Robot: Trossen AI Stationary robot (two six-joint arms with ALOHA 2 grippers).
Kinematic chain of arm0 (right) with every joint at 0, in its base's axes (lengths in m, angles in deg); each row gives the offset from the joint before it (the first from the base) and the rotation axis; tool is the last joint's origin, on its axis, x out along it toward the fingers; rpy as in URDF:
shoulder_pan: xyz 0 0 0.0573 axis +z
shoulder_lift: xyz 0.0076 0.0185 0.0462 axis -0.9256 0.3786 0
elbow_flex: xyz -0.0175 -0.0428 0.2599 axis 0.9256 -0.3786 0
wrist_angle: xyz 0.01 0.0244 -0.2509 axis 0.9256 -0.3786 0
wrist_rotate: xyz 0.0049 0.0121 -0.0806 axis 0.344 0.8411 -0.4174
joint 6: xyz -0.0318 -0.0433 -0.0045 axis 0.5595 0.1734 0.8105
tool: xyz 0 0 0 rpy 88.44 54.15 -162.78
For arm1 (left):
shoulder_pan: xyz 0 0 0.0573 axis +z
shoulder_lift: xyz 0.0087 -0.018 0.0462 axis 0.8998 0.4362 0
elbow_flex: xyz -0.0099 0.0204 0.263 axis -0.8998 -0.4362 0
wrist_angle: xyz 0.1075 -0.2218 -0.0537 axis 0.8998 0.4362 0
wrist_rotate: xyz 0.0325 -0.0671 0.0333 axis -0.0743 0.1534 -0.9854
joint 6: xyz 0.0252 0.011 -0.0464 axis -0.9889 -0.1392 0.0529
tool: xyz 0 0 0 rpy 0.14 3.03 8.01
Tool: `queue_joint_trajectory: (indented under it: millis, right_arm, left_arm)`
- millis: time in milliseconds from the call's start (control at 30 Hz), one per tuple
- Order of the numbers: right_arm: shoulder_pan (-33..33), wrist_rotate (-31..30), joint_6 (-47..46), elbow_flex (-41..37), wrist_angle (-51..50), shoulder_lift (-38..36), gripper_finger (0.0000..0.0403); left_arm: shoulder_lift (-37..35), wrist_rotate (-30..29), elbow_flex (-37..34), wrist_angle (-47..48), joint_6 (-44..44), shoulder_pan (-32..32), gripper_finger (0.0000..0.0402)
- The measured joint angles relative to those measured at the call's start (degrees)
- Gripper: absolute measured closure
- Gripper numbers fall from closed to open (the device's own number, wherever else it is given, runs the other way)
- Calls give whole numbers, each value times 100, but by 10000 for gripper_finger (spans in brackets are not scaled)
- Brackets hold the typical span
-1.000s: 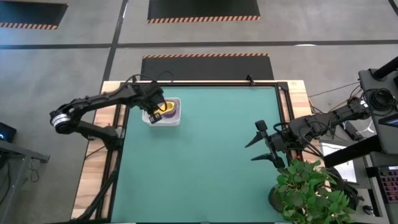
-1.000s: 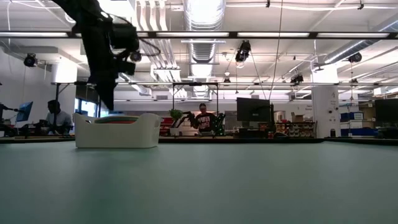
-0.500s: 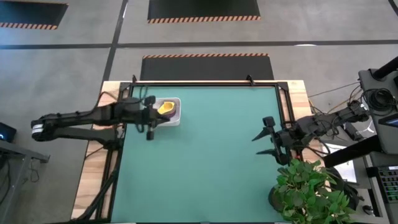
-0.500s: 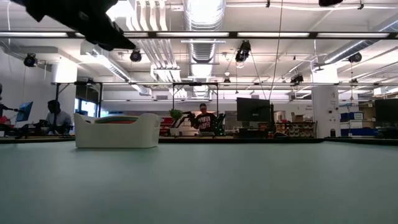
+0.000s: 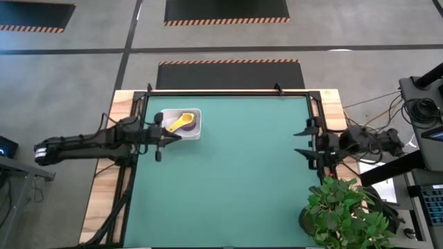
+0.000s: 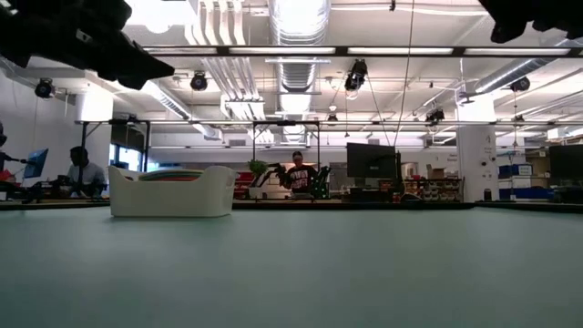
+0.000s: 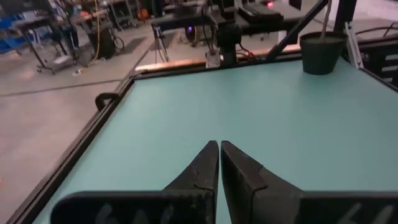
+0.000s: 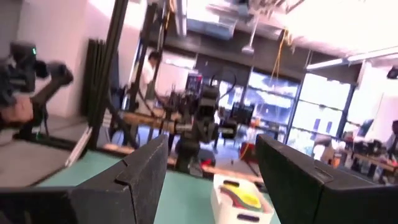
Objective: Nest measuring cups in basket
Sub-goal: Return to Home Position
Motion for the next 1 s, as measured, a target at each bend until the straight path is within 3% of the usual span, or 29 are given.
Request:
queue_joint_trajectory:
  millis: [200, 400, 667, 1000]
  right_arm:
    - [-6, -2, 0, -389, -216, -673, 172]
    - [-6, -99, 29, -648, -203, -596, 175]
    - [-6, -215, -129, -1186, -40, -600, 204]
    - [-4, -3, -196, -1187, -257, -579, 240]
  left_arm:
    - [-420, 0, -382, -241, 3, 2, 402]
    - [-902, 129, -916, -470, 101, 2, 402]
    - [-1763, 327, -1951, -1501, 600, 2, 402]
    - [-2396, 431, -1908, -1544, 590, 7, 402]
